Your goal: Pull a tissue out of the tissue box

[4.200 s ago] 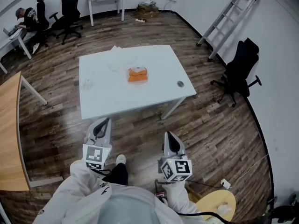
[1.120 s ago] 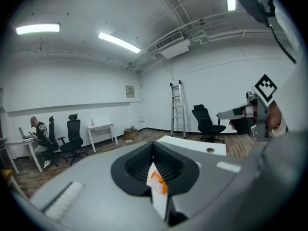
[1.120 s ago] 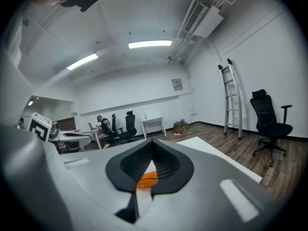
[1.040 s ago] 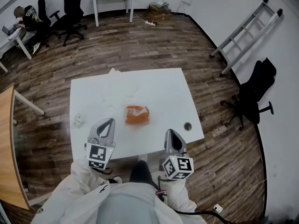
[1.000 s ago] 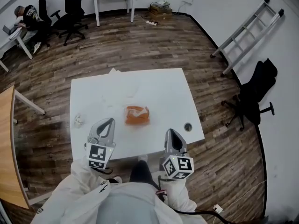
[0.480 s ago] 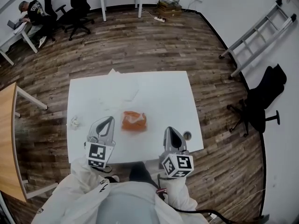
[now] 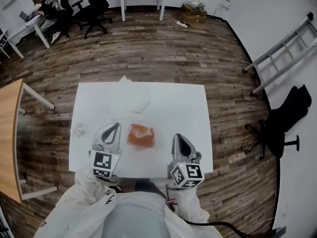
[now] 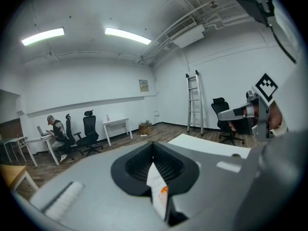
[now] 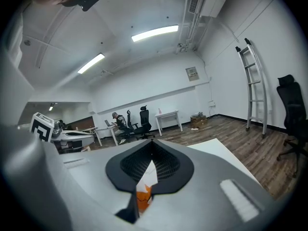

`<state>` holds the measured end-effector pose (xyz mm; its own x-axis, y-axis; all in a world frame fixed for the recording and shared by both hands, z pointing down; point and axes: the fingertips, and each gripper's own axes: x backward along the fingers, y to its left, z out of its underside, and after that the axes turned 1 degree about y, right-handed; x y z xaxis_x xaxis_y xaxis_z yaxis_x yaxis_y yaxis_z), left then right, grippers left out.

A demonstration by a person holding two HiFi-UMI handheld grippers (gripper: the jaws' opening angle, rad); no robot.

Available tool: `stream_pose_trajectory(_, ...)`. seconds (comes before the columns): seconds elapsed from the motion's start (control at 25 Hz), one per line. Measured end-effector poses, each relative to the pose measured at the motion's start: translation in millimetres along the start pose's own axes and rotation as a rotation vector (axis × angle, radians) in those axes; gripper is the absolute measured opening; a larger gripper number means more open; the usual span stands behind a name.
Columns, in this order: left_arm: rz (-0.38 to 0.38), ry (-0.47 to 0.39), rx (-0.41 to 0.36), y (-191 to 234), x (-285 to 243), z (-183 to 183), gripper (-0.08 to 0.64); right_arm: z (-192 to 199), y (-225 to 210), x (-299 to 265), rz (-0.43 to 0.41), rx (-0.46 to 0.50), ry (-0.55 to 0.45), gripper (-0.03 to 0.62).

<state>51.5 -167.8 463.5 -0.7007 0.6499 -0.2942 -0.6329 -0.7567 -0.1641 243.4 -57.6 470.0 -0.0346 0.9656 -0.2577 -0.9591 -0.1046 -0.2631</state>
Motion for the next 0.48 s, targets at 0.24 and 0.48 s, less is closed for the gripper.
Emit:
stream_pose_trajectory(0.24,-0.042,0.004,0.012,-0.7,-8.2,-3.2,0.0,-5.8,-6.9,-15.4,-0.051,0.015,0.017,0.002)
stream_pose_trajectory(0.48,-0.08,0.015,0.019,-2.6,-9.5,-1.3,0.0,-5.0,-13.7,-28.4,-0.093,0.02,0.034,0.002)
